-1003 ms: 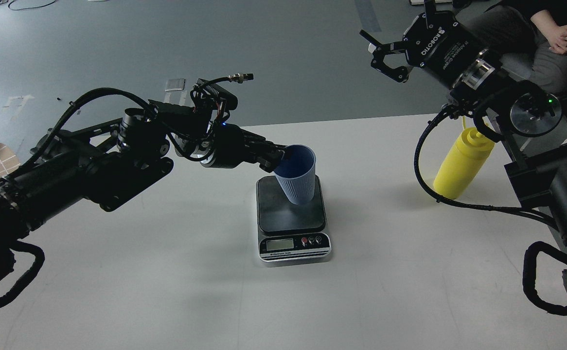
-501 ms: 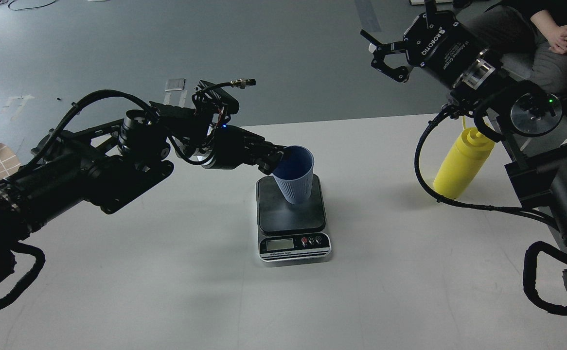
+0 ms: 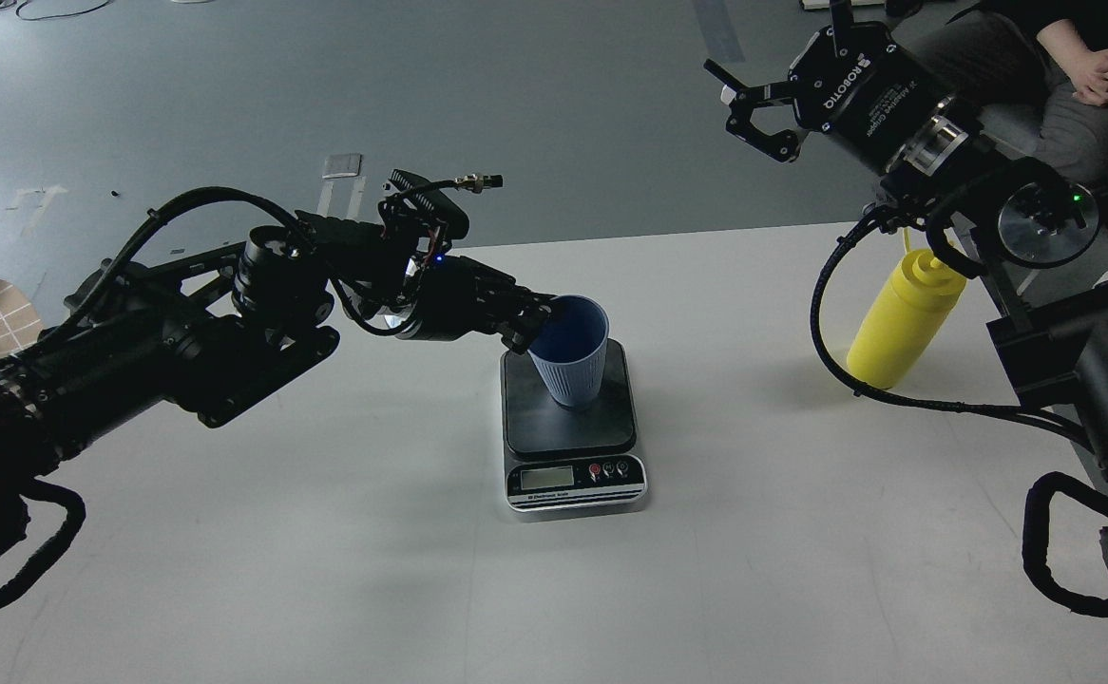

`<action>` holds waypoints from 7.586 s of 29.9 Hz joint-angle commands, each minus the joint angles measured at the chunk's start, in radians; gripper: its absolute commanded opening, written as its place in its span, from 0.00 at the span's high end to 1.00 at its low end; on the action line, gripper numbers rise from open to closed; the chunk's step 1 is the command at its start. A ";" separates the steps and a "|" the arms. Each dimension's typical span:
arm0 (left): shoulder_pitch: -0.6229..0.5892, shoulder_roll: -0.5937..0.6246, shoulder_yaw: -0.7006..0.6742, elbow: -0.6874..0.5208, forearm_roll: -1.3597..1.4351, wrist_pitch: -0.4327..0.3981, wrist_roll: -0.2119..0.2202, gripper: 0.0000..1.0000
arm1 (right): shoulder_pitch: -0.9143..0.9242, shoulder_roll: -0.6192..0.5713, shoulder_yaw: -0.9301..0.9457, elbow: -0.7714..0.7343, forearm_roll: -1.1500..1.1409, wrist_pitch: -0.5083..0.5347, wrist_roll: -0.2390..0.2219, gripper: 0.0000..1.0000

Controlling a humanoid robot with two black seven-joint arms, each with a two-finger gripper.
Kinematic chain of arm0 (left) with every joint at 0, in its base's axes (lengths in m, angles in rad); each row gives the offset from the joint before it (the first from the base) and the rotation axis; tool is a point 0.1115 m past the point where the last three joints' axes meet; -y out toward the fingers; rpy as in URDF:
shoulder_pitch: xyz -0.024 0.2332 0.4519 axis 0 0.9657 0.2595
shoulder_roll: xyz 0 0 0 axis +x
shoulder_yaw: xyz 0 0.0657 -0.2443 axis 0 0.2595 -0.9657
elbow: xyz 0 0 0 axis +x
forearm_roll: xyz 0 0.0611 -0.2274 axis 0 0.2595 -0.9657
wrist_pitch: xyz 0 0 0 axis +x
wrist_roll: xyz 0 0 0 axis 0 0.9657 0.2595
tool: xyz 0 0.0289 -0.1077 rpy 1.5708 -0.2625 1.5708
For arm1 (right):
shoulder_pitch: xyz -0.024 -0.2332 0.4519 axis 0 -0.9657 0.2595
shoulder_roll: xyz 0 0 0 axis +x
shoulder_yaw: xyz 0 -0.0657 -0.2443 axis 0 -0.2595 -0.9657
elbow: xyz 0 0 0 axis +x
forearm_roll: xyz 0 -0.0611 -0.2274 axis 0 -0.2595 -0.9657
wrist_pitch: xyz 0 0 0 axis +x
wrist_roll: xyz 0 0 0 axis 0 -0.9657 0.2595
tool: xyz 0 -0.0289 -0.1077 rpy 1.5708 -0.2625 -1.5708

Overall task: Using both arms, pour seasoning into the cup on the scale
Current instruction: 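Lower the blue cup onto the scale and open the left gripper, then withdraw the left gripper up and back from the cup, then move the right gripper to the yellow squeeze bottle and grasp it, then lift the yellow bottle with the right gripper and tilt it over the cup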

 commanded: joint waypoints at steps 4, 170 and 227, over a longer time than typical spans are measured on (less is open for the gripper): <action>-0.005 0.000 0.000 0.000 -0.002 0.000 0.000 1.00 | 0.000 0.000 0.000 0.000 0.000 0.000 0.001 0.00; 0.493 0.083 -0.722 0.163 -1.665 -0.094 0.000 0.02 | -0.542 0.091 0.314 -0.190 0.422 0.000 -0.001 0.00; 0.492 0.074 -0.722 0.163 -1.665 -0.094 0.000 0.02 | -0.209 -0.015 0.218 0.116 -0.555 -0.070 -0.010 0.78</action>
